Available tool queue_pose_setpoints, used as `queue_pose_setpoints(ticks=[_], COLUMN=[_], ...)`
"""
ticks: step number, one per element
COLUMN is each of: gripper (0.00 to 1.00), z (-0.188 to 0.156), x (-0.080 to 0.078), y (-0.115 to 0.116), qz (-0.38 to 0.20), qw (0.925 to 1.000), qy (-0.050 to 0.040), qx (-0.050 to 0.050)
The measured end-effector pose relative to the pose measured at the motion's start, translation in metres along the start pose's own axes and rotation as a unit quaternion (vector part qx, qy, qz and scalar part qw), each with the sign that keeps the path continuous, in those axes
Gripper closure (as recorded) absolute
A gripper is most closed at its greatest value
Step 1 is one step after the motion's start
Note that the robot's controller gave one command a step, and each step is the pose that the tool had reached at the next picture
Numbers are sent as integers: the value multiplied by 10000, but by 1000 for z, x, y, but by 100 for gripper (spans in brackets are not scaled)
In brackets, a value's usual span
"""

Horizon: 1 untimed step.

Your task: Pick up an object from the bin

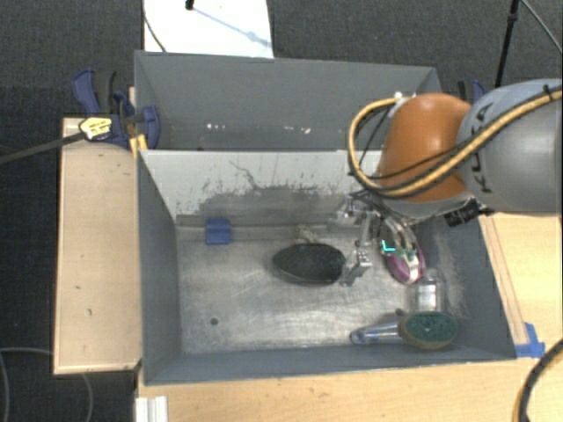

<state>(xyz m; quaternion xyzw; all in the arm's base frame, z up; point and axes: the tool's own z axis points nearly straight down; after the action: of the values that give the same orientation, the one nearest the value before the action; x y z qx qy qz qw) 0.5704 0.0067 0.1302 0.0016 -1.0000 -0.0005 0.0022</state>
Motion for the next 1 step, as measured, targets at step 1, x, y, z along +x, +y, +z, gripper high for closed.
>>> queue_pose_setpoints(ticks=[1], gripper=[0], z=[58], x=[-19], y=[48], qz=[-660], qw=[9978], qy=[-51], qx=[17])
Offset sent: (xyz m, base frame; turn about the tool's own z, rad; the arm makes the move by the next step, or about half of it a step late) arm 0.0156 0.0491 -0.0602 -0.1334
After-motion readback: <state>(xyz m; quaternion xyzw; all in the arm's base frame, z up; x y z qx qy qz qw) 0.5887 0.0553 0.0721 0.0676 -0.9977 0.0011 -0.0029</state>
